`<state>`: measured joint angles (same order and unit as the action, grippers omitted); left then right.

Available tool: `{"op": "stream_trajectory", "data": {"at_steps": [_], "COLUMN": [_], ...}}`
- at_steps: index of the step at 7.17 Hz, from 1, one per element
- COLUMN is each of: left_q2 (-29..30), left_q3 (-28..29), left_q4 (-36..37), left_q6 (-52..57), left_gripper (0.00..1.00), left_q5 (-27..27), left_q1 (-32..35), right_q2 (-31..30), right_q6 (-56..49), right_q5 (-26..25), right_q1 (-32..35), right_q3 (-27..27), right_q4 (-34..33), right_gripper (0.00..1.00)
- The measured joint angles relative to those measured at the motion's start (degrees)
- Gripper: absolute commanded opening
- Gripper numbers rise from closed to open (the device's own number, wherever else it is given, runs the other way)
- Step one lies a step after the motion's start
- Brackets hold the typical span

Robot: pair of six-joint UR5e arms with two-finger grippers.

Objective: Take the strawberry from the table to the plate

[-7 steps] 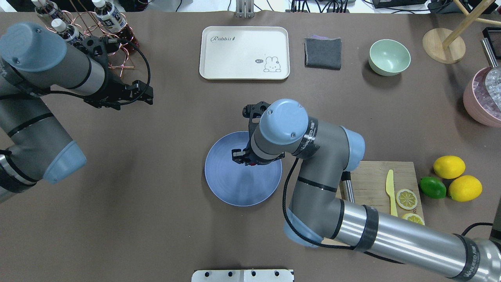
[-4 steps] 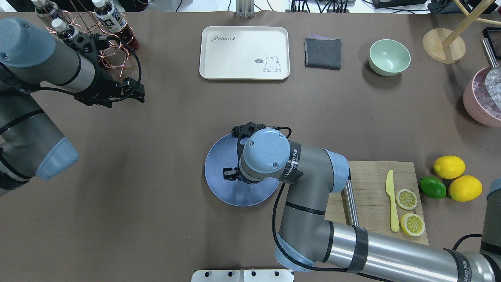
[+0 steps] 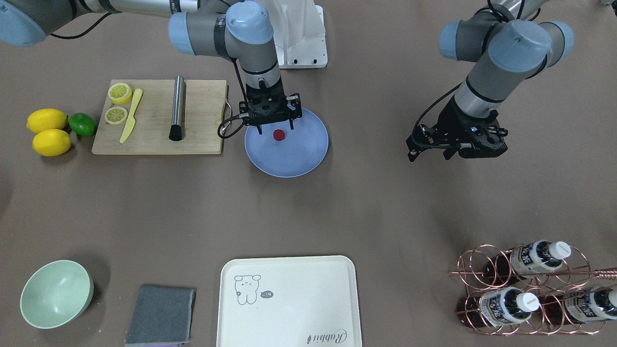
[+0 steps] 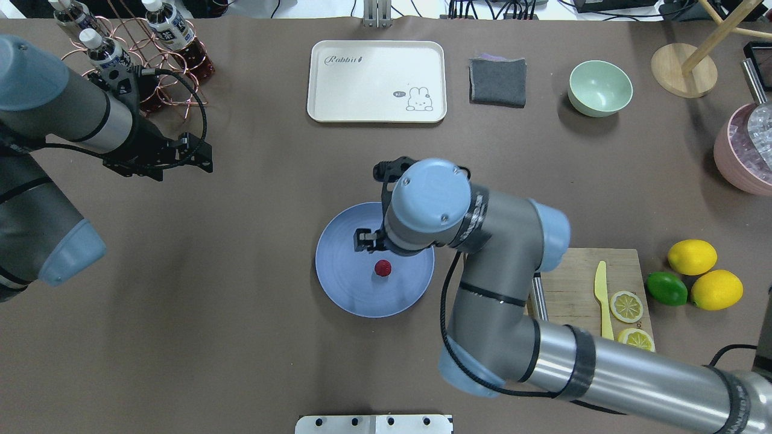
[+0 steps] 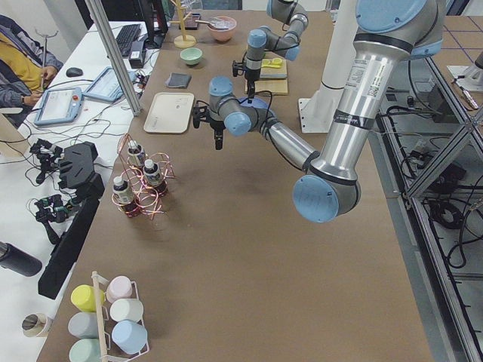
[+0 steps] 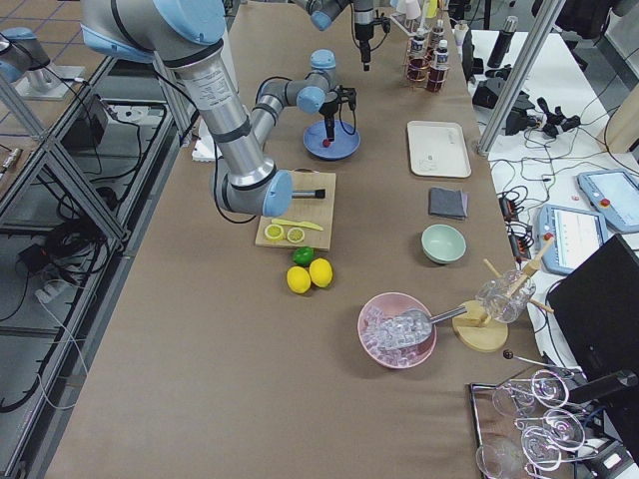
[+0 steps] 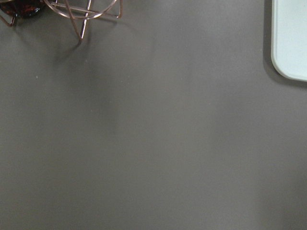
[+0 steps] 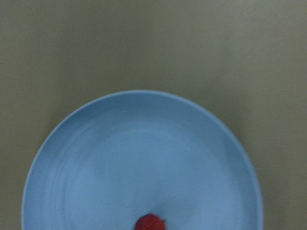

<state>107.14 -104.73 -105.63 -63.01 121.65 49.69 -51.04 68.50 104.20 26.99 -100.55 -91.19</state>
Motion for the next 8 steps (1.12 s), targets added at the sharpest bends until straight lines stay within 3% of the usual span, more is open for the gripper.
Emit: {"op": "stream_trajectory", "data": {"at_steps": [2,4,6,8], "left_q2": [-5.01,-11.35,-18.38,-23.53], "left_q3": [-1.94,-4.10,-4.21,-2.04], "left_q4": [-0.02,-0.15,-0.01,0.10], "left_q6": [9.66,18.77,32.96,45.51], "left_gripper": [0.97,0.97,0.97,0.97], "left_q5": [2.65,7.17,11.25,12.93], "left_q1": [4.44,12.07,19.77,25.98], "right_q2": [-6.46,-17.70,-28.05,-33.09], "right_q6": [-9.18,-28.44,-48.85,-68.59], "right_q5": [7.56,17.80,25.26,29.44], "right_q1": [11.48,26.70,41.55,54.21], "right_q3": [-8.31,-10.35,-7.41,-0.36], "right_q4": [-6.58,-7.48,-7.60,-7.58], "right_gripper": [1.00,1.00,1.00,1.00]}}
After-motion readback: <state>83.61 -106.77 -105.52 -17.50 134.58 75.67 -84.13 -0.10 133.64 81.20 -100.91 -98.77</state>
